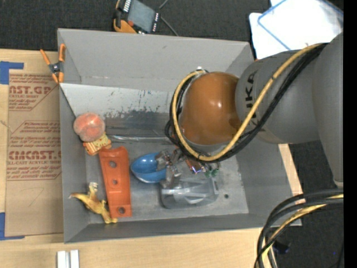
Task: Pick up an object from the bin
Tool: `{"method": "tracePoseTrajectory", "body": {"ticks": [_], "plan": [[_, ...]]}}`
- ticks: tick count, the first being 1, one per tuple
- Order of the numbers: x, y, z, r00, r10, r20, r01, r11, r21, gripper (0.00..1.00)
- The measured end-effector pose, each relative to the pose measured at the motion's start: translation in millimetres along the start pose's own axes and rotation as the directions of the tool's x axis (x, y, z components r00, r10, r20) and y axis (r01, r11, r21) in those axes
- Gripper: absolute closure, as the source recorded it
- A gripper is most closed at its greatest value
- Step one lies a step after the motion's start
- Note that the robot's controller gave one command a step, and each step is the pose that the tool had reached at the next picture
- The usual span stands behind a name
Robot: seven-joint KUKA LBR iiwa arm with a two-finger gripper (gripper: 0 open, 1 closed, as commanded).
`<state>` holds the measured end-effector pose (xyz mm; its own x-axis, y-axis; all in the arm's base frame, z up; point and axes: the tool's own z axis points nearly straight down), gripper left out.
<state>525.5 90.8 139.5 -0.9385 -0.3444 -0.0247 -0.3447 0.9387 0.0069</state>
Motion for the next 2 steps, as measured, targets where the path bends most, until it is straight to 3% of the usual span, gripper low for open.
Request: {"method": "tracePoseTrajectory", "body": {"ticks": [1,2], "plan": [[-20.7,-13,62,0.941,0.338,0.002,-0.338,0.941,-0.001,1.00],[-1.2,-3,-18,1.000,-0.016,0.006,0.016,1.000,0.001,1.00]]}}
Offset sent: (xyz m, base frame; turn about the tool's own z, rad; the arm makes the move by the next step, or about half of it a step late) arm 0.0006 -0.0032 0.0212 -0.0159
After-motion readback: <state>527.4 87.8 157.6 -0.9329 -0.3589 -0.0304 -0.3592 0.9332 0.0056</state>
